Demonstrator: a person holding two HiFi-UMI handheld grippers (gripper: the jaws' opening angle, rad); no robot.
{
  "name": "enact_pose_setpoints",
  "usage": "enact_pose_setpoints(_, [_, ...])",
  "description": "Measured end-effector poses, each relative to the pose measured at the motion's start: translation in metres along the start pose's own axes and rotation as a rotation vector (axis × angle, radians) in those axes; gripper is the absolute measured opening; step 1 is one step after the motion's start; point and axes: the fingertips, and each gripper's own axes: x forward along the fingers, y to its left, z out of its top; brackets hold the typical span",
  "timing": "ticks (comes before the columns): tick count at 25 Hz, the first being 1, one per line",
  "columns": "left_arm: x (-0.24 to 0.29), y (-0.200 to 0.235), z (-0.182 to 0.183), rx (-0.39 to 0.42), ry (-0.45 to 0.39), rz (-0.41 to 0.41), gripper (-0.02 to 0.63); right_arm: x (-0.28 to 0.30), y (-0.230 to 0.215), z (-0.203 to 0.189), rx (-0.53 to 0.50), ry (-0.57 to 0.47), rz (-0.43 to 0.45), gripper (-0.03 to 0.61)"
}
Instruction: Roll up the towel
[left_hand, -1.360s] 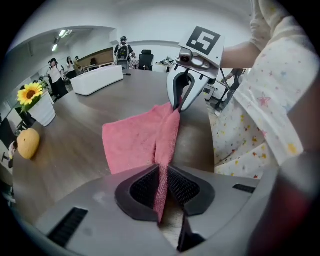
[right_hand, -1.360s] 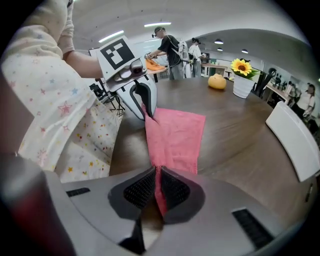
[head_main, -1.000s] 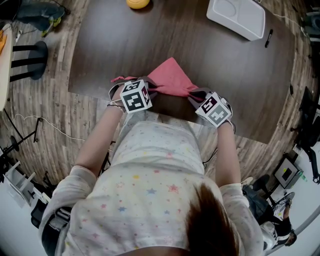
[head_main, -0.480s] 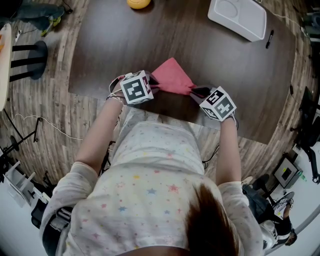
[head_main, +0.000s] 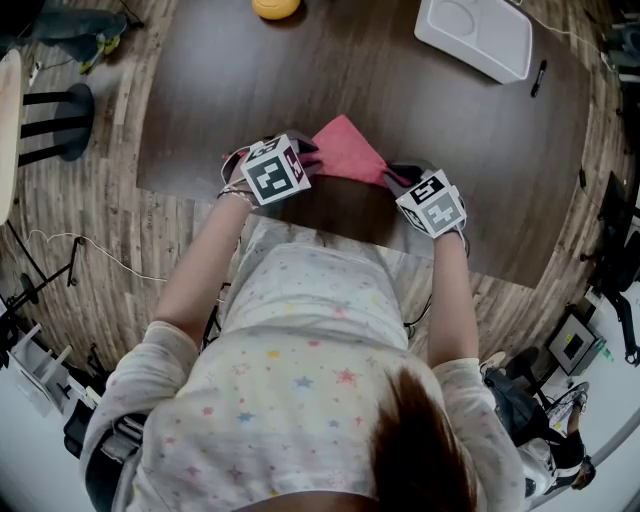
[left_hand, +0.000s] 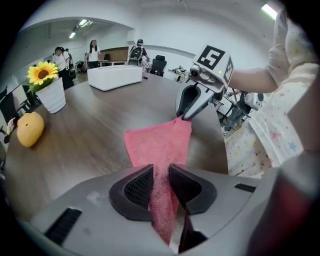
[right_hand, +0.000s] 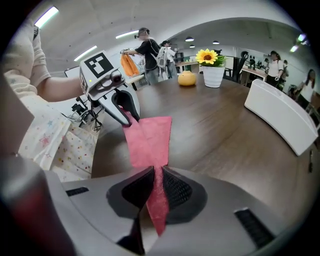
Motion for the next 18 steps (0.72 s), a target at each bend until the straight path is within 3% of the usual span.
enact_pose_setpoints(5, [-0.026, 0.005, 0.005, 0.030, -0.071, 0.075, 0.091, 0.005, -0.001, 0.003, -0.009, -0.002, -0.030, 0.058])
enact_pose_setpoints(9, [-0.033, -0.007, 0.007, 0.078, -0.101, 0.084, 0.094, 0.005, -0.003, 0.003, -0.018, 0.001, -0.032, 0.061])
enact_pose_setpoints(15, [-0.005, -0.017, -0.027, 0.141, 0.043, 0.107, 0.126, 0.000, -0.007, 0.002, -0.032, 0.001, -0.052, 0.080])
enact_pose_setpoints(18, [-0.001, -0.016, -0.030, 0.143, 0.031, 0.131, 0.126, -0.004, -0.012, -0.001, -0.017, -0.010, -0.065, 0.087])
